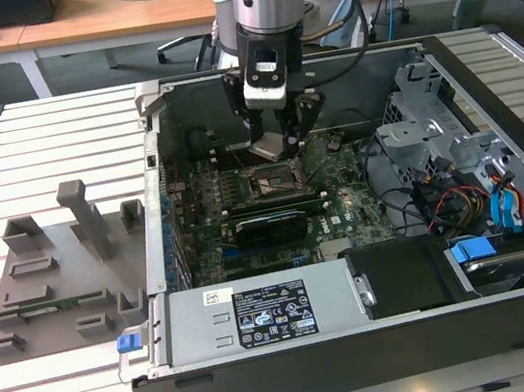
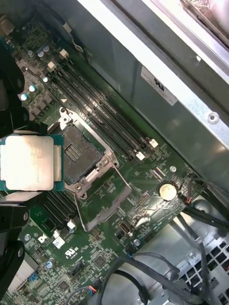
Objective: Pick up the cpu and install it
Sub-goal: 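Place the cpu into insertion slot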
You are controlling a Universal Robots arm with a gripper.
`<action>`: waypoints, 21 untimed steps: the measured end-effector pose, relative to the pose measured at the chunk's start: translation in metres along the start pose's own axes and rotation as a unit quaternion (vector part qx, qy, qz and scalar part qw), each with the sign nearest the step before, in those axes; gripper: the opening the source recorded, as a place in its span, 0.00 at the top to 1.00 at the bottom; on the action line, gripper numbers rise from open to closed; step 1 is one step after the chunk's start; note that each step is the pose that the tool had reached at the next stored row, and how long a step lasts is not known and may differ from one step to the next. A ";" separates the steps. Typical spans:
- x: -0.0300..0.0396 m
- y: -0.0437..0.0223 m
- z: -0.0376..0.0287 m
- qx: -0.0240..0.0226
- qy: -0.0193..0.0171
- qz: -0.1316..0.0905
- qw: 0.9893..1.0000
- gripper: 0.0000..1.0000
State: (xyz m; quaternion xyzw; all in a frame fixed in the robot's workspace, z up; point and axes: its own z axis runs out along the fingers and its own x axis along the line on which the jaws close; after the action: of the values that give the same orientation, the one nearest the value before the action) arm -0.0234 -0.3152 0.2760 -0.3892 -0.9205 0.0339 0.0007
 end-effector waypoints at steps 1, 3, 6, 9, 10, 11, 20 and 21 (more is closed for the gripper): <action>0.0000 0.0000 0.0000 0.000 0.000 0.007 1.000 0.45; 0.0000 0.0000 0.0001 0.001 0.001 0.016 1.000 0.45; 0.0000 0.0000 0.0001 0.001 0.001 0.030 1.000 0.45; 0.0000 0.0000 0.0002 0.002 0.002 0.046 0.999 0.45; 0.0000 0.0000 0.0002 0.002 0.002 0.052 0.999 0.45; 0.0000 0.0000 0.0002 0.003 0.002 0.055 0.998 0.45; 0.0000 0.0000 0.0003 0.005 0.004 0.101 0.995 0.45; 0.0000 0.0000 0.0003 0.005 0.004 0.107 0.994 0.45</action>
State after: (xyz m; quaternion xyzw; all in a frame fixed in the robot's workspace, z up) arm -0.0234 -0.3152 0.2757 -0.4856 -0.8734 0.0370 0.0028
